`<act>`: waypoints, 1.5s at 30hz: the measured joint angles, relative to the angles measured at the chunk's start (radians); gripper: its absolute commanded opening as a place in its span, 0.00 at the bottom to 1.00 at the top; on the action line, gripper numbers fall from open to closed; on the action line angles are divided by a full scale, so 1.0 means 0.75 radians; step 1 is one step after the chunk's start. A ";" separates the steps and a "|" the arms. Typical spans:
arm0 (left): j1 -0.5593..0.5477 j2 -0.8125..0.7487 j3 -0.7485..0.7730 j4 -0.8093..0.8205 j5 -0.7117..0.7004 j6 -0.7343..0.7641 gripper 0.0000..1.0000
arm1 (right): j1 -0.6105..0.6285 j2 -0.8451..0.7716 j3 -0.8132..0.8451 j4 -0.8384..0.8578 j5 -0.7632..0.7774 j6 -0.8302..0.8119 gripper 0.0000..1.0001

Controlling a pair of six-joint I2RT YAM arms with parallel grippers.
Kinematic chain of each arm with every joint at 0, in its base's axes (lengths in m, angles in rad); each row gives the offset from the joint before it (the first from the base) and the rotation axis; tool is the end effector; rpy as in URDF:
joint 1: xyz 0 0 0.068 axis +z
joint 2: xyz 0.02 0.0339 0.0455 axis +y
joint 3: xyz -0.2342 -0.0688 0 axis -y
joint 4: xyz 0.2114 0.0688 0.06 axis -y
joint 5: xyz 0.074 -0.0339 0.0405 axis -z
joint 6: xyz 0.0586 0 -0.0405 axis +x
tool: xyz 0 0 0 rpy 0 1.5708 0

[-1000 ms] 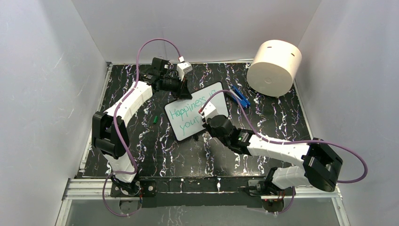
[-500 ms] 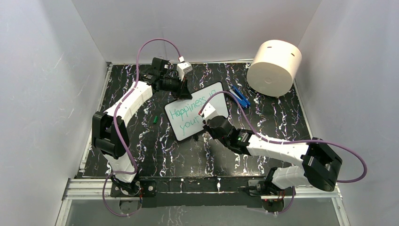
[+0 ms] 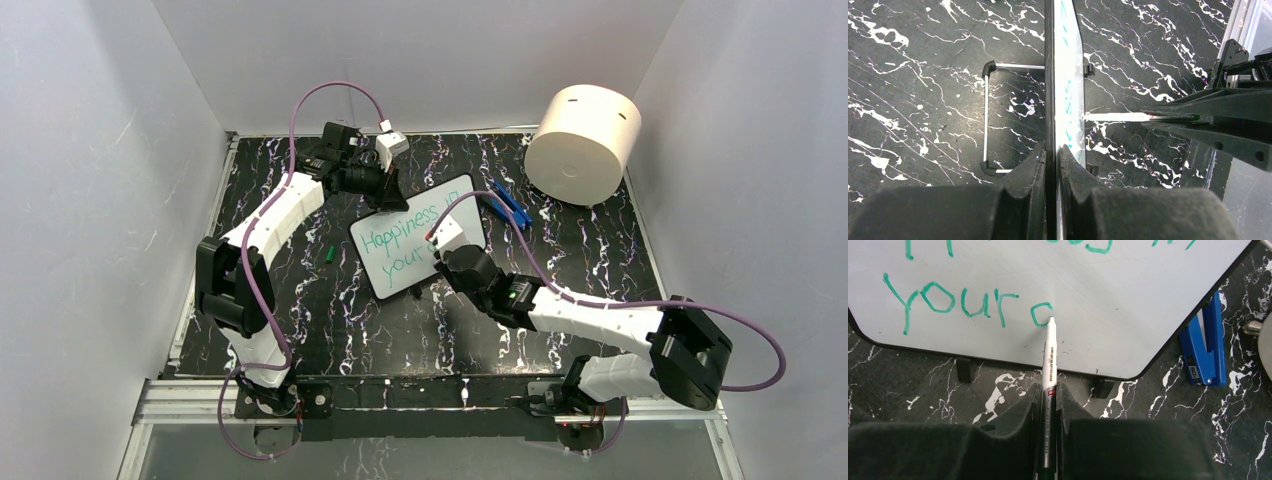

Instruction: Write a sentence on the whiteboard

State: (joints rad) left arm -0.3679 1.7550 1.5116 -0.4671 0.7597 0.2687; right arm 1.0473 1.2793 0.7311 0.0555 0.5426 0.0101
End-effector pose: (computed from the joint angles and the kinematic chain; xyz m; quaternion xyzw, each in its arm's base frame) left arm 0.3315 -0.1710 0.2750 0.4110 0.7533 -0.3558 0.3701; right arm 0.1631 0.2220 0.2201 -0.2903 0.7863 0.0509 0.5430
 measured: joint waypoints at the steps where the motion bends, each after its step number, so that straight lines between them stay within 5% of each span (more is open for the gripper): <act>1: 0.000 0.000 0.000 0.000 0.000 0.000 0.00 | 0.000 -0.012 0.000 0.001 0.000 0.000 0.00; 25: 0.000 0.000 0.000 -0.001 0.001 0.000 0.00 | -0.015 -0.013 -0.002 0.111 0.041 -0.065 0.00; 45: 0.000 0.000 0.000 -0.001 0.000 0.001 0.00 | -0.018 0.031 0.043 -0.016 0.005 -0.039 0.00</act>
State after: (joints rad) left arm -0.3679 1.7550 1.5116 -0.4675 0.7597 0.2691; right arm 1.0336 1.3022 0.7635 0.0433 0.5461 -0.0189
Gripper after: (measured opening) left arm 0.084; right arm 0.207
